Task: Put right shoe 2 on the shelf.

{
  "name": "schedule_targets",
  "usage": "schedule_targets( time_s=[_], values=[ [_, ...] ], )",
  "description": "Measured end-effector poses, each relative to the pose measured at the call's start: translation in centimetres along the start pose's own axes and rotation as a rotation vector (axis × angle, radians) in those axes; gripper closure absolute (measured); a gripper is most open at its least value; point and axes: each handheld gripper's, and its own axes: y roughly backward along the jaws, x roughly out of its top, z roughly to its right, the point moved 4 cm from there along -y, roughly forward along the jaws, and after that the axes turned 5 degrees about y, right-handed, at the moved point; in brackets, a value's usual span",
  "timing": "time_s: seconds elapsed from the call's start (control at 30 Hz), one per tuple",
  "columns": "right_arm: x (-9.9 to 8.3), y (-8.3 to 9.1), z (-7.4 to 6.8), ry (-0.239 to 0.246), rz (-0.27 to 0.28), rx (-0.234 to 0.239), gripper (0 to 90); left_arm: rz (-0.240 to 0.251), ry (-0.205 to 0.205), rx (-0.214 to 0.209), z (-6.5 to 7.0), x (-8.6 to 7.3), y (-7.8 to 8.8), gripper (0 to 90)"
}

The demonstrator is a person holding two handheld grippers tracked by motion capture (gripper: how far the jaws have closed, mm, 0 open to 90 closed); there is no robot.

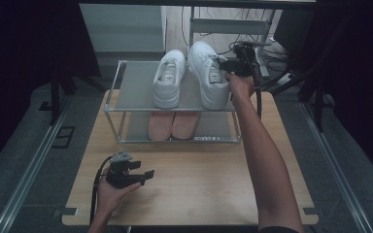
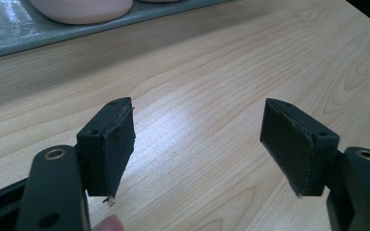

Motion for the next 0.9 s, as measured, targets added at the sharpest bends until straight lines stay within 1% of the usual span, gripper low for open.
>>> schedule_targets(
  time_s=[0.07, 0.23, 0.33, 0.5, 0.57, 0.63, 0.7, 0.73, 0.8, 0.9],
  values=[
    [0.1, -0.6, -0.2, 0.002, -0.009, -0.005, 81.6, -0.001, 0.0, -0.001, -0.1, 0.0, 0.0, 28.4],
    [0.2, -2.0, -0.6, -0.003, -0.029, -0.043, 81.0, 0.005, 0.007, -0.001, -0.2, 0.0, 0.2, 28.5],
    [0.3, -2.8, -1.0, -0.003, -0.039, -0.055, 80.5, 0.009, 0.012, -0.001, -0.4, 0.0, 0.4, 28.5],
    [0.6, -3.9, -1.3, -0.012, -0.042, -0.104, 79.5, 0.016, 0.022, -0.001, -0.6, 0.0, 0.6, 28.5],
    [0.5, -4.3, -1.4, -0.009, -0.053, -0.12, 78.7, 0.018, 0.02, 0.0, -0.7, 0.0, 0.6, 28.5],
    [0.1, -5.0, -1.5, -0.005, -0.072, -0.118, 77.7, 0.017, 0.02, 0.003, -0.8, 0.0, 0.6, 28.4],
    [0.1, -5.1, -1.5, -0.007, -0.059, -0.117, 77.5, 0.018, 0.027, 0.003, -0.9, 0.0, 0.6, 28.5],
    [0.0, -5.1, -1.5, -0.005, -0.063, -0.115, 77.1, 0.015, 0.022, 0.005, -1.0, 0.0, 0.6, 28.5],
    [0.0, -5.1, -1.4, 0.003, -0.061, -0.098, 72.9, 0.013, 0.023, 0.003, -0.9, -0.1, 0.5, 28.5],
    [-0.1, -5.0, -1.3, 0.016, -0.06, -0.055, 63.9, 0.009, 0.019, 0.003, -0.8, -0.1, 0.4, 28.4]
  ],
)
